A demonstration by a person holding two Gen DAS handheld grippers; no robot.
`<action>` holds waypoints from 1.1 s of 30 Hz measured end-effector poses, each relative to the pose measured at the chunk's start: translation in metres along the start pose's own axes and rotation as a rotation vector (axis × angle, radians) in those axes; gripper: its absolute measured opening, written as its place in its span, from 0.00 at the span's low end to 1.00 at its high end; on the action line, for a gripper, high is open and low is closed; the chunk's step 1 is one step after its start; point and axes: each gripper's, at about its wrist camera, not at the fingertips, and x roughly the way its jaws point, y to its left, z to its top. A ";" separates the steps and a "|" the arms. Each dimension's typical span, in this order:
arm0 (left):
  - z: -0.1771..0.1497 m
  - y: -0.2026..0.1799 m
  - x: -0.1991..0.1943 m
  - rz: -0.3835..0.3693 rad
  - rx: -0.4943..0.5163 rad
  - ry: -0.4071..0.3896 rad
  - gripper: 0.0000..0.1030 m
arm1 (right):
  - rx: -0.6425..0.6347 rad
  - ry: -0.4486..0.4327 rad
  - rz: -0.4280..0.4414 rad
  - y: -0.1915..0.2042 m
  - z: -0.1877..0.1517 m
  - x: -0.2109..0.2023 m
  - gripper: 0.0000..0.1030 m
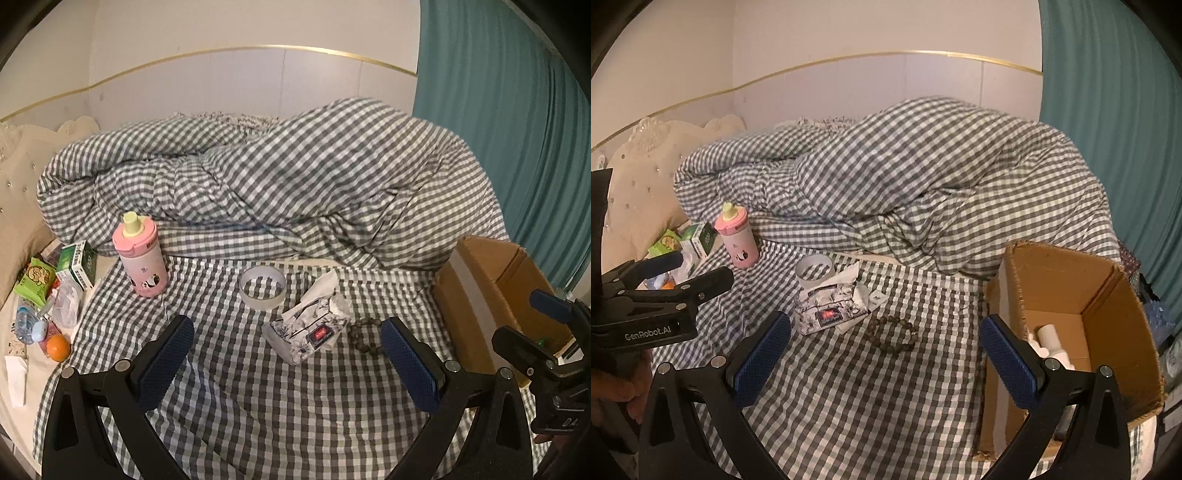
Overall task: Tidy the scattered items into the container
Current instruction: 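Approach the tissue pack with the left gripper while the right approaches the bracelet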
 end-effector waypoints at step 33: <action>-0.041 0.017 0.138 0.020 -0.020 0.207 1.00 | 0.008 0.216 0.025 -0.015 -0.033 0.145 1.00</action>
